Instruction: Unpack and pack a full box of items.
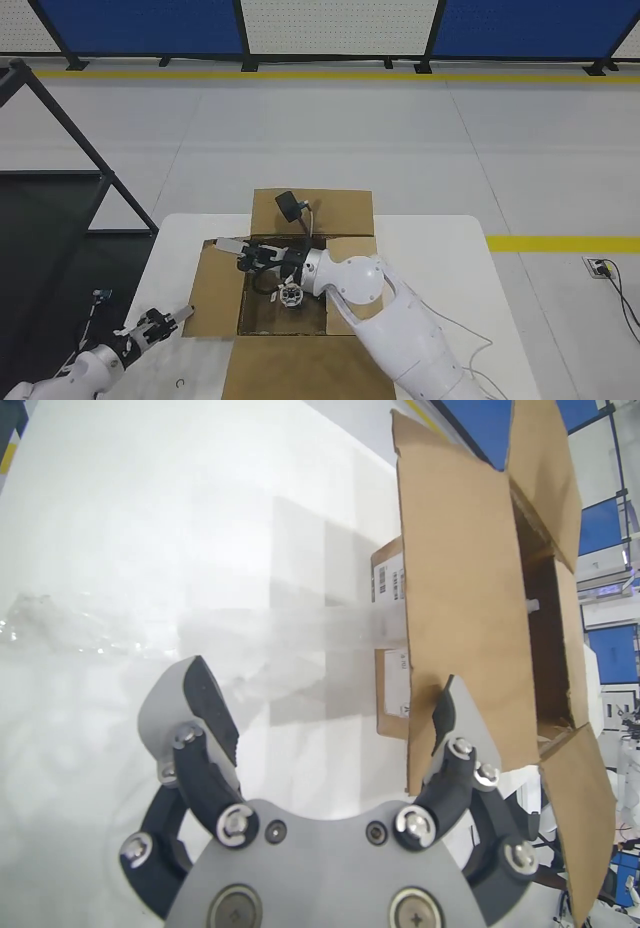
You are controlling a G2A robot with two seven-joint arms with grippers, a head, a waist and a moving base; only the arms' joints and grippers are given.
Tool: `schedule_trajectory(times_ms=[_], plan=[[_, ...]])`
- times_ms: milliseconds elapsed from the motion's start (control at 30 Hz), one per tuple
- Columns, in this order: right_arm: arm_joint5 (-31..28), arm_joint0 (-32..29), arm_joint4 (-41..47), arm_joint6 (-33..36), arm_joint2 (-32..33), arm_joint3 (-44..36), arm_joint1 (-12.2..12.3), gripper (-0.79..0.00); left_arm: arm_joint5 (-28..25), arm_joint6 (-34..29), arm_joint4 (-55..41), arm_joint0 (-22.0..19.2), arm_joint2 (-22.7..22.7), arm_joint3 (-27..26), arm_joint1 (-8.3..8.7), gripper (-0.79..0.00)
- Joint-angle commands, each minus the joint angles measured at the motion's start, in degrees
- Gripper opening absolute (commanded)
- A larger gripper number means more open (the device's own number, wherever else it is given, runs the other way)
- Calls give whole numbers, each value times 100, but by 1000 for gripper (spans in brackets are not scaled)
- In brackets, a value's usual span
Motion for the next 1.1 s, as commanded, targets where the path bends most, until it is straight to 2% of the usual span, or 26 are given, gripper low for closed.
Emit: schedule_trajectory(times_ms=[0, 433, 733, 900, 1067], plan=[[13, -29, -12, 11, 30, -37, 10, 0, -29, -18, -89, 72, -147, -111, 8, 0], [51, -94, -12, 160, 129, -33, 39, 0, -185, -182, -834, 504, -964, -779, 26, 0], [13, -75, 18, 291, 189, 48, 55, 0, -462, -542, -1763, 718, -1605, -1213, 34, 0], [-134, -103, 67, 475, 332, 37, 103, 0, -608, -1177, -2495, 542, -1853, -1393, 77, 0], [-349, -360, 67, 712, 747, -295, 253, 0, -459, -2014, -3066, 52, -1759, -1515, 163, 0]])
